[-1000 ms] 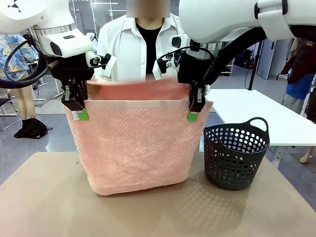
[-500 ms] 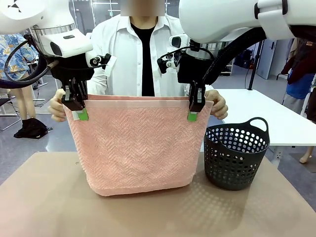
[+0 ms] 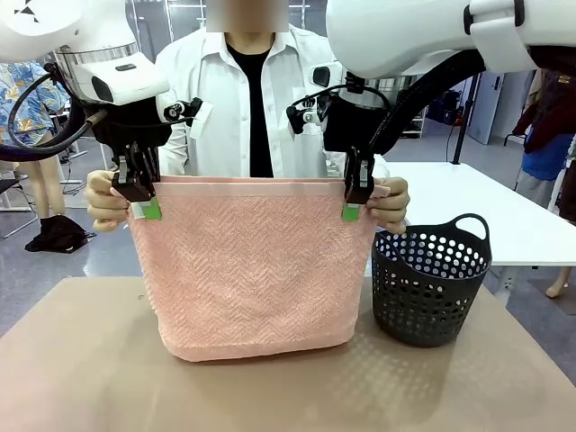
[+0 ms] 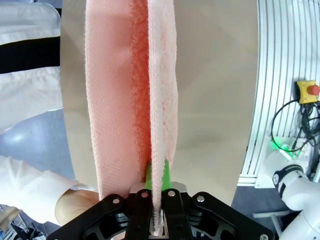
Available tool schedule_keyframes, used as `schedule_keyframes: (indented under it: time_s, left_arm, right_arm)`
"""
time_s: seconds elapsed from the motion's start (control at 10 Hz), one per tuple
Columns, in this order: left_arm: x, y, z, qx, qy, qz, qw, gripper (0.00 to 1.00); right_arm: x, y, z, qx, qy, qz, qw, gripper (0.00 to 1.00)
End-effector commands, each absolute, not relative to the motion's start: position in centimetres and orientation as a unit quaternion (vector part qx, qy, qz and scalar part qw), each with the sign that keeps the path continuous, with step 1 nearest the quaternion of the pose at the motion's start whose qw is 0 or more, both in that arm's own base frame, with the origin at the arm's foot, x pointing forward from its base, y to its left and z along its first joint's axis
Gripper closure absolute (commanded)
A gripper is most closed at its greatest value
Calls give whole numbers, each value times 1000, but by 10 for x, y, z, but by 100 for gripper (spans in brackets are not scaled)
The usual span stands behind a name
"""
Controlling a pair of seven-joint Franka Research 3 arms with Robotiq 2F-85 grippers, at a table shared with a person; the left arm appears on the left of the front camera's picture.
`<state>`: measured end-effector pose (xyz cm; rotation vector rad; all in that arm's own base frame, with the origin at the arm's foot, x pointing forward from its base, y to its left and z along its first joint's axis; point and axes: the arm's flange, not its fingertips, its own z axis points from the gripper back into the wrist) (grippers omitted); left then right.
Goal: Fold the towel.
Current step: Release the end of the 100 cm Hotel Towel you were holding and grab the top end of the folded side.
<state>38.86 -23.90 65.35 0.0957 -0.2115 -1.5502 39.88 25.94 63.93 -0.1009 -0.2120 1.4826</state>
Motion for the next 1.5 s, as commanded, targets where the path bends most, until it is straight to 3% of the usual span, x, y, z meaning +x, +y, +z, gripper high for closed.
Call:
schedule_keyframes:
  time_s: [0.0,0.8,0.9,1.0,1.1,1.2,1.3,1.4]
  left_arm:
    - [389,-239,653,43,-95,-698,709,100]
    - [389,-239,653,43,-95,-698,708,97]
    - [386,-240,655,53,-97,-705,700,65]
    - [384,-241,657,60,-99,-704,701,67]
    - [383,-242,659,59,-100,-703,702,35]
    - [382,-242,661,62,-104,-703,701,36]
    - [380,-243,663,63,-109,-705,698,5]
    - [377,-244,668,66,-115,-707,695,7]
  right_arm:
    - [399,260,639,-48,-95,673,732,100]
    - [399,259,639,-46,-96,674,731,98]
    - [398,258,640,-42,-103,673,732,68]
    - [397,257,641,-44,-103,672,732,68]
    - [396,257,643,-45,-105,672,731,38]
    - [395,257,644,-45,-108,673,730,65]
    - [394,256,646,-46,-112,672,731,8]
    - [390,255,651,-51,-118,672,730,35]
